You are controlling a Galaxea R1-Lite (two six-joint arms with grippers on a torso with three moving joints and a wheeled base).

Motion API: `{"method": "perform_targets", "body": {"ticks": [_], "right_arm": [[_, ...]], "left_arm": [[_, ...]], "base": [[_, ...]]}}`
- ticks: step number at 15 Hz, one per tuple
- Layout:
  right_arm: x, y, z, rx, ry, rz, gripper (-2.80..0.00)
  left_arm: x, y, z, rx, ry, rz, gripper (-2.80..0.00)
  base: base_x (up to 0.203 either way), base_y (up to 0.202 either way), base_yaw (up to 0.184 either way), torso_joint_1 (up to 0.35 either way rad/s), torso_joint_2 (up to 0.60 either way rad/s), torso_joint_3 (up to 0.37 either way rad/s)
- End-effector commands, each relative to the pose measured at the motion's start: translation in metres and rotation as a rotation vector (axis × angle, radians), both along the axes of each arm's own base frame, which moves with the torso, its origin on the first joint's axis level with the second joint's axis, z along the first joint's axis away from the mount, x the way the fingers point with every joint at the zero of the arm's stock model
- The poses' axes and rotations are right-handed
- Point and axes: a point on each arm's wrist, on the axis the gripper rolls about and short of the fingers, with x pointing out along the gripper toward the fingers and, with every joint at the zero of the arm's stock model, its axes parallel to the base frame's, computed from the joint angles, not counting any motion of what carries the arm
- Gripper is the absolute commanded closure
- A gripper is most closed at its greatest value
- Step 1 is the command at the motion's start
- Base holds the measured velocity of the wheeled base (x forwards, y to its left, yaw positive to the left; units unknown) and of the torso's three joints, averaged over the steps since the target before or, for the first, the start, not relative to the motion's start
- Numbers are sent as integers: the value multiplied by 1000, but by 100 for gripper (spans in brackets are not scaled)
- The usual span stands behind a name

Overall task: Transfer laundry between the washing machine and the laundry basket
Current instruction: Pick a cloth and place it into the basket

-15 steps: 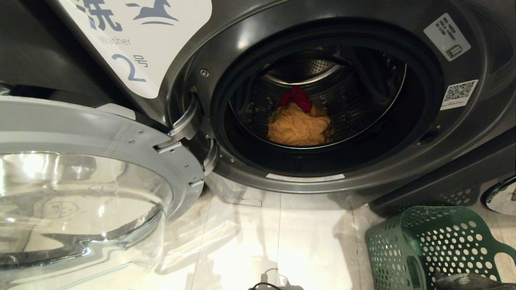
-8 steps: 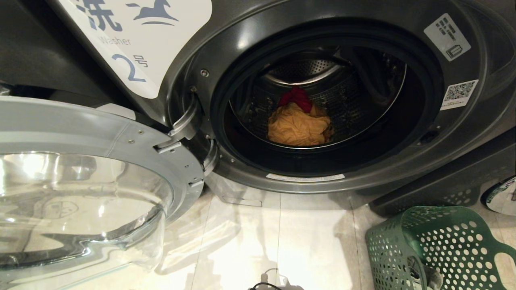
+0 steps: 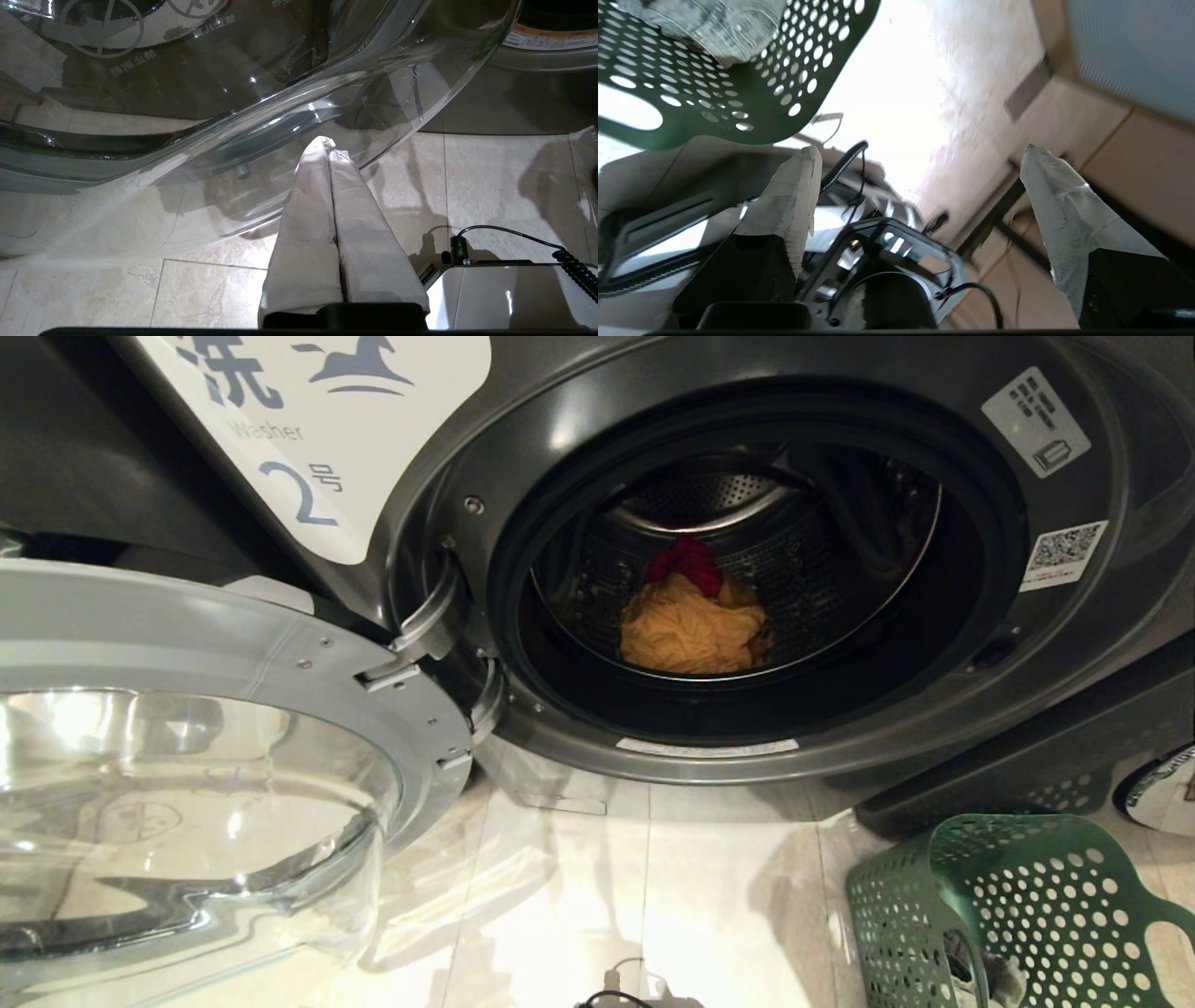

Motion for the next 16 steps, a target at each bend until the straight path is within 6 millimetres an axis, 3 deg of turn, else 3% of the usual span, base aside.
{"method": "perform_targets", "body": {"ticks": [1, 5, 9, 12, 16], "right_arm": [[-22, 29, 15, -130, -78, 71, -280], [-35, 68, 20, -224, -171, 365, -280], [-43, 93, 25, -244, -284, 707, -280], [-44, 107, 27, -173, -355, 1025, -280], [-28, 130, 27, -23, -349, 1324, -280]], "left_arm": [[0, 0, 0, 0, 1, 0, 0], [0, 0, 0, 0, 1, 0, 0], [0, 0, 0, 0, 1, 1, 0], [0, 0, 0, 0, 1, 0, 0], [0, 0, 0, 0, 1, 0, 0]], "base": [[0, 0, 0, 0, 0, 0], [0, 0, 0, 0, 0, 0], [0, 0, 0, 0, 0, 0], [0, 0, 0, 0, 0, 0], [0, 0, 0, 0, 0, 0]]}}
